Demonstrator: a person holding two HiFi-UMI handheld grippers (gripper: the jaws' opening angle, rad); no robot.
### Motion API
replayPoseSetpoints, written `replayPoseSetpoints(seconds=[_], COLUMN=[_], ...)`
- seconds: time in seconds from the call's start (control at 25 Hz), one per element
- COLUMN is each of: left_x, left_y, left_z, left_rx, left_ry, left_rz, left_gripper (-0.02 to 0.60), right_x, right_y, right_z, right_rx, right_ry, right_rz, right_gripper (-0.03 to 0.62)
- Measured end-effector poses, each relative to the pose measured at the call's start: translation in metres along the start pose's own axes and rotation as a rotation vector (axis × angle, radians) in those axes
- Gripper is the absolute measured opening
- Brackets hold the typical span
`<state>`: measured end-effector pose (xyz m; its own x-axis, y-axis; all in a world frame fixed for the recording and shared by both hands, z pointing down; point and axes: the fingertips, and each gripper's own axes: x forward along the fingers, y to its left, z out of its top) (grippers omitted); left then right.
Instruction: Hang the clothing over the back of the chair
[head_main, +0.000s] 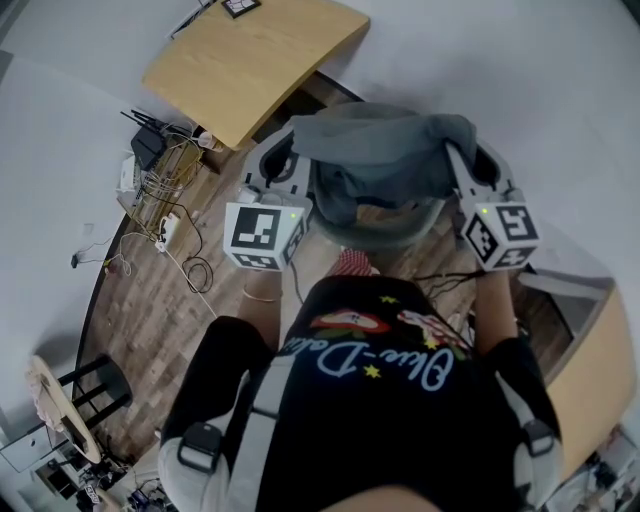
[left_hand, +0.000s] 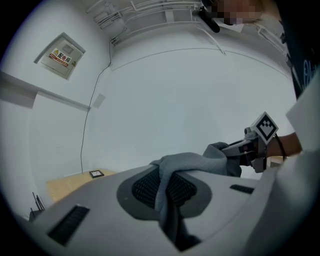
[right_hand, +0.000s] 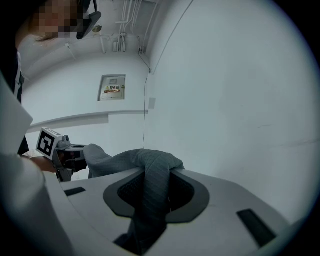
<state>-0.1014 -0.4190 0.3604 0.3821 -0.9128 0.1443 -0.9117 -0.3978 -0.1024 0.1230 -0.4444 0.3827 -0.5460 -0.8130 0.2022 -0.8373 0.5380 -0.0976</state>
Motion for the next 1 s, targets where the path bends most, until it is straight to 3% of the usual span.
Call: replayPoseSetpoints(seconds=[0.36,1.0], left_x=[-0.044,-0.097], left_y=[-0.040,-0.070], left_z=[-0.034,-0.083], left_rx=[-0.018,-0.014], left_ry=[0.111,0.144], left_rz=[0.008,0.025], left_gripper=[0.023,0.023], right_x=[-0.051,-0.103], right_y=[0.010,0.036], right_z=[-0.040,-0.091], right_rx=[0.013,0.009], right_ry=[0.067,0.098], right_rz=[0.028,0.061], right_gripper=[0.089,0.091])
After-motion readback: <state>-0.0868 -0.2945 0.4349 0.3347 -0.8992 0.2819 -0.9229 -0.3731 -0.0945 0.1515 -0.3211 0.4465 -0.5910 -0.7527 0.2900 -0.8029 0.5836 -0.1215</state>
